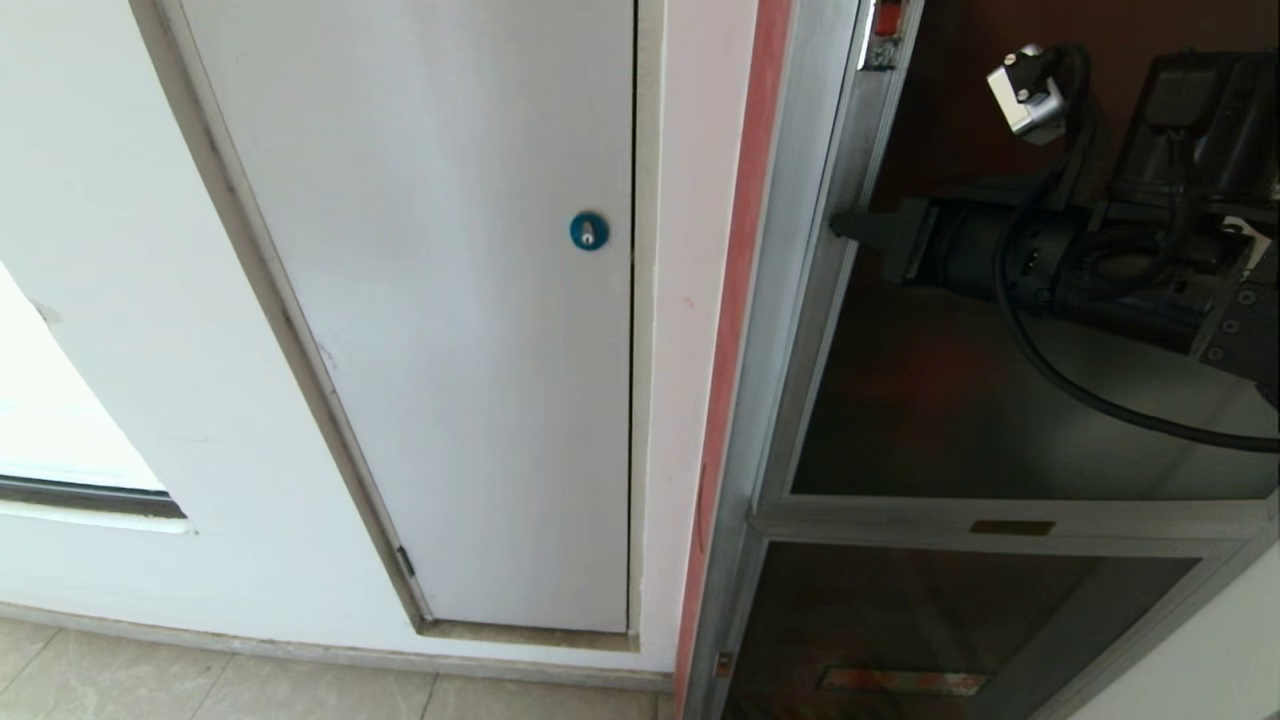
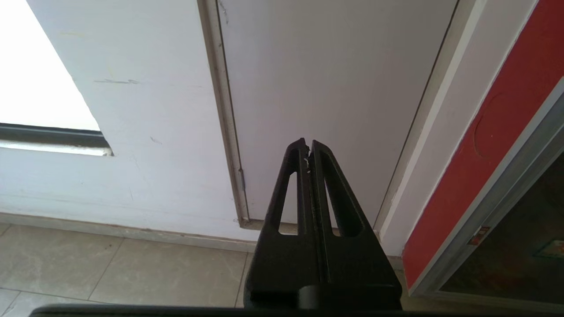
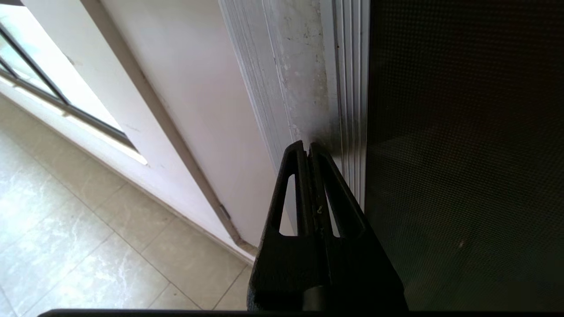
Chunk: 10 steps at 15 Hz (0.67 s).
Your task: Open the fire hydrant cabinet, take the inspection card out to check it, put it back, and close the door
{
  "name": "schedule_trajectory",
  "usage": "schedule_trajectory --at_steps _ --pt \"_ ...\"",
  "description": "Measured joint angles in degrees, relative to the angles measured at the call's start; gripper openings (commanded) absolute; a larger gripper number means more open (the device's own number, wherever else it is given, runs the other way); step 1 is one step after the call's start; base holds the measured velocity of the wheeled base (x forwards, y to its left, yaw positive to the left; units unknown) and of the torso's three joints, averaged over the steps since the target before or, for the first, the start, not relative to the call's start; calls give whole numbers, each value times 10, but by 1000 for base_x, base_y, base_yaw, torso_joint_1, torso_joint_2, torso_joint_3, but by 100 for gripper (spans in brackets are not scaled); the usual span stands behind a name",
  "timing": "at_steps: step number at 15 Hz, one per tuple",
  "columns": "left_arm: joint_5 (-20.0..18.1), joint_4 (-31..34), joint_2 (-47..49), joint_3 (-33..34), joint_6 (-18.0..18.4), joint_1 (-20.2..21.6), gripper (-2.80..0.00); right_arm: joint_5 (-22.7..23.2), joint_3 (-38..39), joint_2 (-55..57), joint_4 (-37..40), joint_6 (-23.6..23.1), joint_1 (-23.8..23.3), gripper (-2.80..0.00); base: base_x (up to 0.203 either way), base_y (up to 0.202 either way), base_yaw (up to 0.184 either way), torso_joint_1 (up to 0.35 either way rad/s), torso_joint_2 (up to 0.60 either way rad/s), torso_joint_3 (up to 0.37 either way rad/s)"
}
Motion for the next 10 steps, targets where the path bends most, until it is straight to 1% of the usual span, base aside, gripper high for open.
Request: schedule_trajectory --at_steps 3,10 --pt "0 0 0 0 0 0 -280 -15 -9 9 1 0 -1 -280 0 0 0 0 0 0" --pt "0 0 0 0 0 0 -280 -29 -24 28 -2 1 -15 -280 0 0 0 0 0 0"
